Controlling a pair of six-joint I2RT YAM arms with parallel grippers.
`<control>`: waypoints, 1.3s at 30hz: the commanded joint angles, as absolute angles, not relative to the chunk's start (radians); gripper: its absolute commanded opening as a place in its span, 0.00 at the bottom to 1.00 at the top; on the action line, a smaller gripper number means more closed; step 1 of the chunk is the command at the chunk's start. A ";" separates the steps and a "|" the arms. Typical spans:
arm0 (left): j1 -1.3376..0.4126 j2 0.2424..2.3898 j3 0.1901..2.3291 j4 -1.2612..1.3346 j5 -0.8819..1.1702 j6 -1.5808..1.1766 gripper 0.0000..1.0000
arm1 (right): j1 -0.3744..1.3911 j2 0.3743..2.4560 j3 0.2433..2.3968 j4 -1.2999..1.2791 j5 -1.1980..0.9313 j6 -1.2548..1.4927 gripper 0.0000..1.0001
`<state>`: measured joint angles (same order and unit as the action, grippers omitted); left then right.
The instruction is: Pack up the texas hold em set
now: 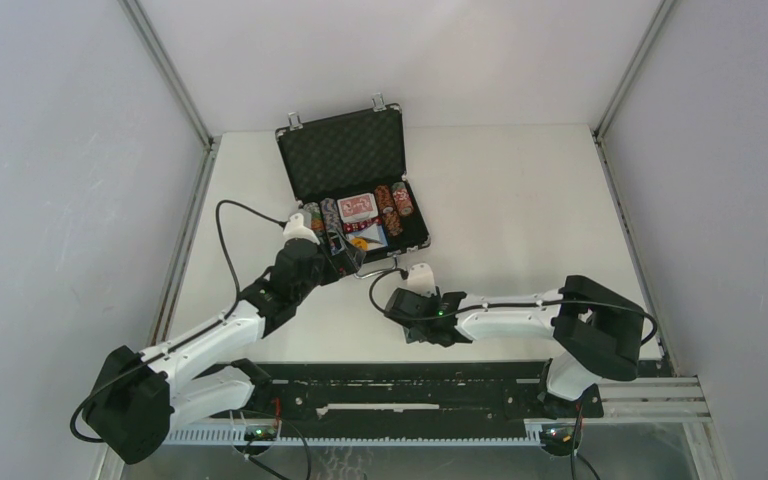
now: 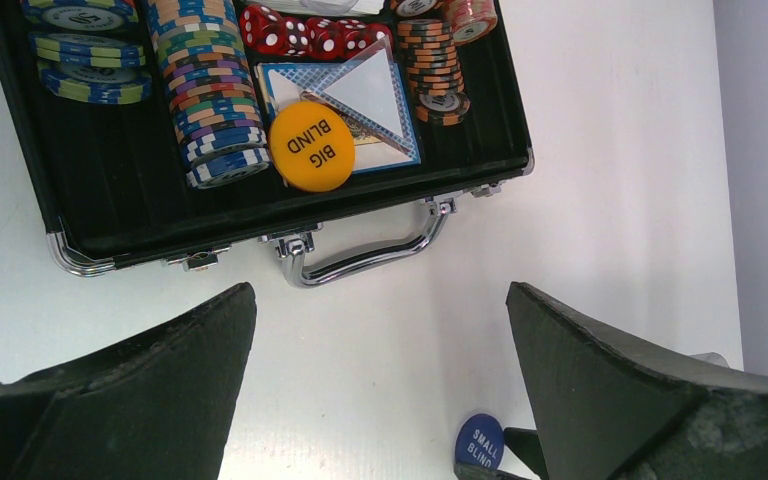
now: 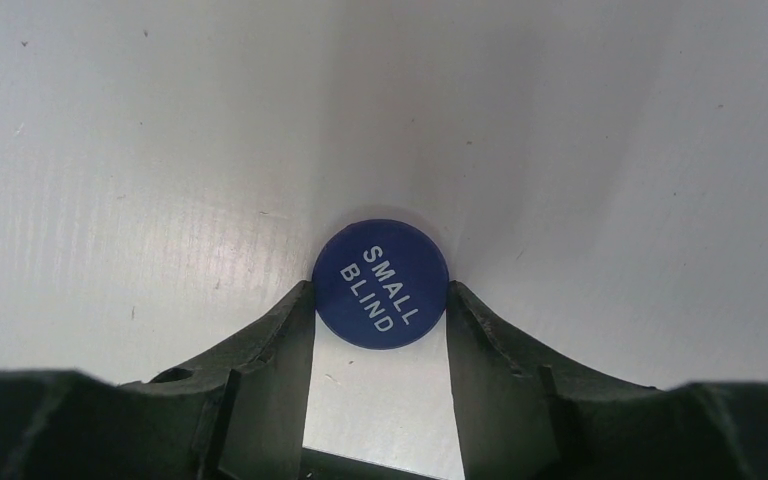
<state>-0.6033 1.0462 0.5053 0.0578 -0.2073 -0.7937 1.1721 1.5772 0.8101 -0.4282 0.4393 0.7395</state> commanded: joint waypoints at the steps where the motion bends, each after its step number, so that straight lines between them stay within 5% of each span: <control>1: -0.600 1.036 0.511 0.078 -0.225 -0.776 1.00 | 1.162 1.553 0.804 -0.486 0.448 0.733 0.54; 20: -0.600 1.029 0.510 0.075 -0.231 -0.773 1.00 | 1.061 1.574 0.987 -0.480 0.461 0.598 0.54; 27: -0.600 1.026 0.514 0.067 -0.246 -0.767 1.00 | 1.033 1.606 1.008 -0.491 0.427 0.589 0.75; 39: -0.600 1.036 0.513 0.074 -0.228 -0.773 1.00 | 1.102 1.618 0.858 -0.442 0.390 0.705 0.76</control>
<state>-0.6033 1.0462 0.5053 0.0525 -0.2291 -0.7860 1.0866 1.6127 0.8909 -0.4820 0.4068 0.6430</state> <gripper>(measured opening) 1.000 0.759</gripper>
